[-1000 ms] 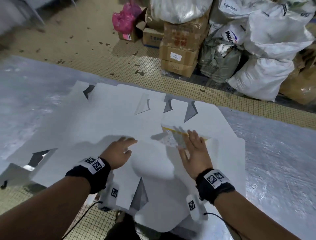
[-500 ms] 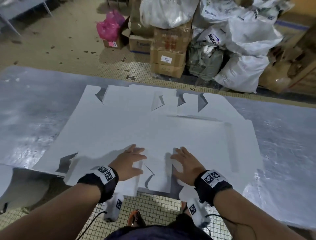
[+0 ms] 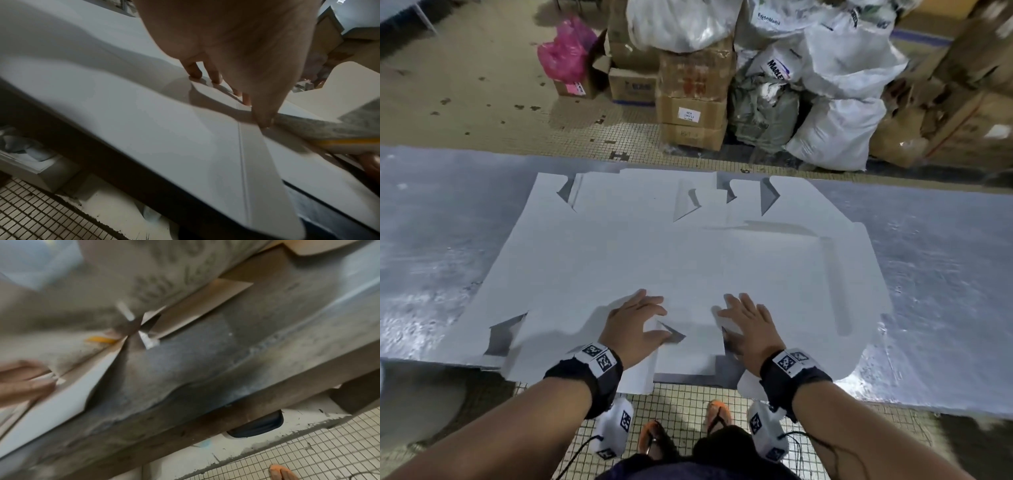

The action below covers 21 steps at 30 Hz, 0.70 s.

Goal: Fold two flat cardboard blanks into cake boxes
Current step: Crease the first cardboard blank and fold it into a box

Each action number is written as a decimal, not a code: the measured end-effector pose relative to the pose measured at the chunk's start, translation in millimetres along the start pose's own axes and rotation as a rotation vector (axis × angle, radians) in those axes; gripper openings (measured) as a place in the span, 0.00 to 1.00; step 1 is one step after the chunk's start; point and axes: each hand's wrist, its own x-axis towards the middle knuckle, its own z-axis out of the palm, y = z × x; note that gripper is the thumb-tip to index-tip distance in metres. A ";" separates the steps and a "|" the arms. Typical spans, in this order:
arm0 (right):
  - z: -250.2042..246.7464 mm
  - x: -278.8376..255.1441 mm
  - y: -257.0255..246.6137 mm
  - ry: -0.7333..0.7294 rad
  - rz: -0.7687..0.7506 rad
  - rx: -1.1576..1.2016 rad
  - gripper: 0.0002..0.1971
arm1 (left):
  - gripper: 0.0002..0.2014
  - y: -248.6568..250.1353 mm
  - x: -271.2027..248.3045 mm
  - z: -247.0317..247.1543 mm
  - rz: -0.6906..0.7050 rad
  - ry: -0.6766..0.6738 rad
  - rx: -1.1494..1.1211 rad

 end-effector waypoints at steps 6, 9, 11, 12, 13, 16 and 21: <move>-10.2 7.3 -5.2 0.066 0.011 -0.066 0.25 | 0.06 8.5 8.0 2.6 -0.122 0.065 0.011; -7.8 14.1 1.0 0.112 -0.007 -0.059 0.26 | 0.05 14.0 13.4 0.3 -0.164 0.073 0.049; -5.8 16.6 1.9 0.153 -0.012 -0.040 0.17 | 0.04 15.1 15.5 2.4 -0.174 0.101 0.054; -5.5 17.2 0.4 0.179 -0.002 -0.029 0.15 | 0.04 15.9 15.3 4.0 -0.172 0.127 0.056; -5.4 17.4 -1.5 0.205 0.014 -0.015 0.16 | 0.04 17.6 14.8 5.3 -0.162 0.153 0.066; -7.3 18.5 -8.6 0.211 0.113 0.120 0.20 | 0.05 23.5 15.1 6.9 -0.082 0.168 0.170; -10.2 22.5 -14.9 0.162 0.079 -0.057 0.25 | 0.07 18.2 19.2 8.3 0.122 0.120 0.240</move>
